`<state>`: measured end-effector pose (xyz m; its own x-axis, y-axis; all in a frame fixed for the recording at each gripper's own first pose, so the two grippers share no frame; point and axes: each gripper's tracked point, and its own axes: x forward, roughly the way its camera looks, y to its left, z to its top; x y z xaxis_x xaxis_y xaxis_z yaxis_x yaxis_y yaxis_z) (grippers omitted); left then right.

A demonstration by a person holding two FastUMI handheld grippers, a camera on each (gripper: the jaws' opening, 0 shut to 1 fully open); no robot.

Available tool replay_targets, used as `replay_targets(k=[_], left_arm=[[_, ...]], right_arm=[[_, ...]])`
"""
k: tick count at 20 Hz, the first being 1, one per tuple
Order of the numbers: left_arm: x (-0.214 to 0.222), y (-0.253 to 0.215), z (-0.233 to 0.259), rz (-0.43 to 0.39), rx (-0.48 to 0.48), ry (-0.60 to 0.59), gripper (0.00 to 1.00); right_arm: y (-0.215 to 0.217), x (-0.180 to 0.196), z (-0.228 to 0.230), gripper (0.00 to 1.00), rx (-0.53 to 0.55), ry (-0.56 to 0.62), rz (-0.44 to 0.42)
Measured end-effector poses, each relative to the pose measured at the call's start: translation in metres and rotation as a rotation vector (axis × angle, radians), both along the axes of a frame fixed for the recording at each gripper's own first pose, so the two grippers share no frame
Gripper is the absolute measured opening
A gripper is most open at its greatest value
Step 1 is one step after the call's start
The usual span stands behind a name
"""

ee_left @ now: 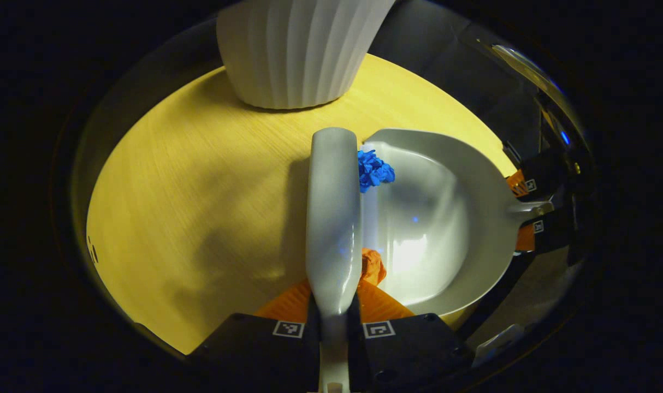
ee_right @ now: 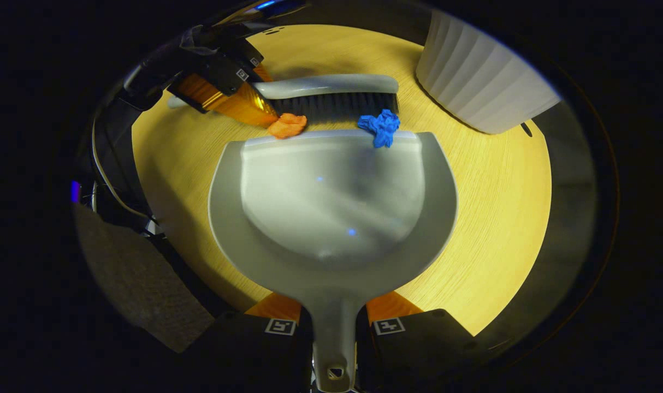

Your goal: Pick up the small broom and dustpan from the desktop, sweep the trash into the dustpan with the broom, and then empty the trash into the garbage bin.

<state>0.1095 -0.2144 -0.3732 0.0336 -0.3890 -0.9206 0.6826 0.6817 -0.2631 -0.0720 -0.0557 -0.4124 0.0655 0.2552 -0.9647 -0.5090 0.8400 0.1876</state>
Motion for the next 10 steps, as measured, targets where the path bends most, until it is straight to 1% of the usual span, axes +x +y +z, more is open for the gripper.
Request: replay_targets(k=[1,2,3,4,5,6,7,8,9,10], left_arm=[[-0.010,-0.007,0.006,0.005,-0.035,0.049,0.25],[-0.016,-0.009,0.008,0.007,-0.044,0.065,0.22],[-0.016,-0.006,0.007,0.012,-0.032,0.050,0.25],[-0.017,-0.005,0.011,0.053,-0.032,0.021,0.25],[-0.017,-0.001,0.017,0.081,-0.032,-0.011,0.25],[-0.016,0.007,0.023,0.108,-0.022,-0.044,0.25],[-0.014,0.017,0.028,0.134,-0.010,-0.075,0.25],[-0.015,0.034,0.036,0.184,0.015,-0.115,0.25],[-0.021,0.055,0.042,0.256,0.039,-0.144,0.24],[-0.029,0.064,0.041,0.303,0.041,-0.144,0.25]], right_arm=[[0.000,-0.001,-0.001,0.33,0.005,-0.010,-0.001],[0.000,0.000,-0.002,0.32,0.009,-0.025,0.002],[0.001,0.000,-0.004,0.32,0.021,-0.046,-0.003],[0.004,-0.001,-0.006,0.36,0.035,-0.068,-0.020],[0.004,-0.001,-0.005,0.32,0.037,-0.081,-0.035],[0.004,-0.001,-0.005,0.32,0.040,-0.091,-0.049],[0.004,-0.001,-0.004,0.36,0.042,-0.093,-0.065],[0.004,-0.002,-0.004,0.37,0.041,-0.096,-0.084],[0.004,0.001,-0.001,0.36,0.036,-0.104,-0.125],[0.006,0.000,0.000,0.36,0.031,-0.105,-0.145]])
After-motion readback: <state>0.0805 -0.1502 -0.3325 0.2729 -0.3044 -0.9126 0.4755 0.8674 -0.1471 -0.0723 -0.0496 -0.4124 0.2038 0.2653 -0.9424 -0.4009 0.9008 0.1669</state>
